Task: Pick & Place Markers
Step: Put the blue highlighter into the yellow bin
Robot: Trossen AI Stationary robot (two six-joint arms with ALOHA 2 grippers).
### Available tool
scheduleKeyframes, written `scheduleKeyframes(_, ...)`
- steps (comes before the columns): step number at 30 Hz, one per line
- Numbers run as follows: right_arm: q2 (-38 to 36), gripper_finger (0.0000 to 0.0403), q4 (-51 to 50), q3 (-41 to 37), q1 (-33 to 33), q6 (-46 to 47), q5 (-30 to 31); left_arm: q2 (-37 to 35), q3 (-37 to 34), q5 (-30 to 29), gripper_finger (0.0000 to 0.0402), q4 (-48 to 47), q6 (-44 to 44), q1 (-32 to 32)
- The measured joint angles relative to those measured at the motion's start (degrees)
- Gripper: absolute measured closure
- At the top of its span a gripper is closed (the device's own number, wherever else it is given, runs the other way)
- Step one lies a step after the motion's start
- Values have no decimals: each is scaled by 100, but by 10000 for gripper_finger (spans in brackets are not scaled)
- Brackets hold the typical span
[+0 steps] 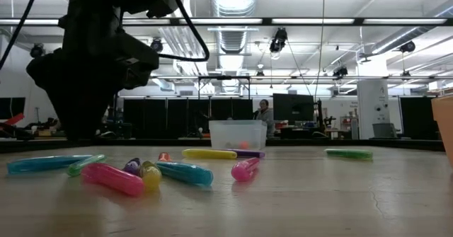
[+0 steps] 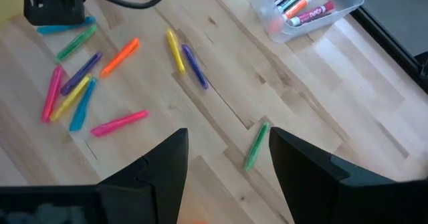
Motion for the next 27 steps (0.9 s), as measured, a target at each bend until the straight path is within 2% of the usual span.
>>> scheduleKeyframes(9, -1, 200, 0, -2, 5, -46, -1, 362, 0, 46, 284, 110, 5, -9)
scheduleKeyframes(16, -4, 200, 0, -2, 11, -44, -3, 670, 24, 187, 288, 109, 321, -2)
scheduleKeyframes(19, -7, 200, 0, -2, 11, -45, -3, 680, 22, 203, 307, 96, 378, 0)
scheduleKeyframes(27, -7, 200, 0, -2, 11, -26, -3, 468, -4, 44, 387, 176, 542, 43)
